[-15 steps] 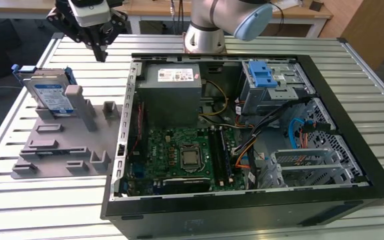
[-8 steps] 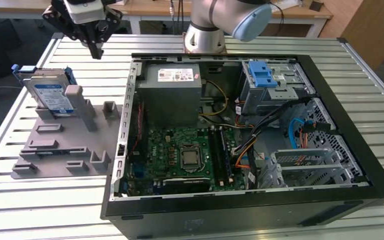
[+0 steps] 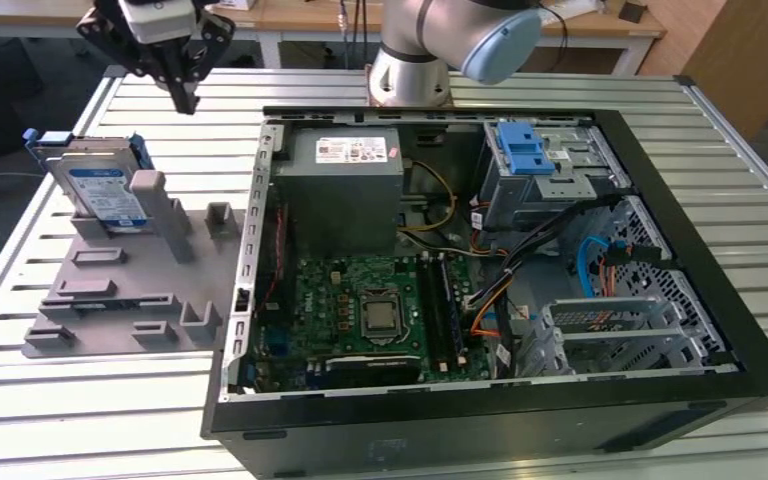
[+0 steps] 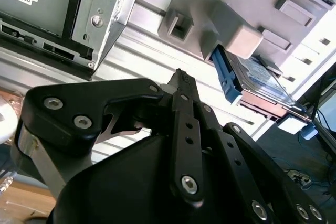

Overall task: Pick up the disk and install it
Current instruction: 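Reach for the disk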

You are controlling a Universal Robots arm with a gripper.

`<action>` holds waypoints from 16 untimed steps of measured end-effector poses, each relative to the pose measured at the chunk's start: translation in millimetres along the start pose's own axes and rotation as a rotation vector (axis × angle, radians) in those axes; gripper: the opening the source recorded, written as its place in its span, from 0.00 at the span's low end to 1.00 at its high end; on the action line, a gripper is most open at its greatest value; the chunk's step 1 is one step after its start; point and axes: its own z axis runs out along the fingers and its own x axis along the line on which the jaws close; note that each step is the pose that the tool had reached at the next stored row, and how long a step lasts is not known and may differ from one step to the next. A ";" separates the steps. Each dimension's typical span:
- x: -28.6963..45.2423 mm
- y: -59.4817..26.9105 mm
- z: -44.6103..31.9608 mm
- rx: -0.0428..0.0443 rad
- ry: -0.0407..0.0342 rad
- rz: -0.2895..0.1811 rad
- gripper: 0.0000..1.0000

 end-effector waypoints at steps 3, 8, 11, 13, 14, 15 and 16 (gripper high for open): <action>3.9 2.7 0.8 0.0001 0.0001 0.000 0.11; 10.7 7.0 2.2 0.0001 0.0003 0.000 0.11; 14.7 9.2 3.1 0.0001 0.0004 0.000 0.11; 17.5 10.6 3.6 0.0001 0.0005 0.000 0.11; 19.0 11.2 4.0 0.0000 0.0005 0.000 0.11; 20.6 11.7 4.2 0.0000 0.0006 0.000 0.11; 22.1 12.2 4.5 0.0001 0.0007 0.000 0.11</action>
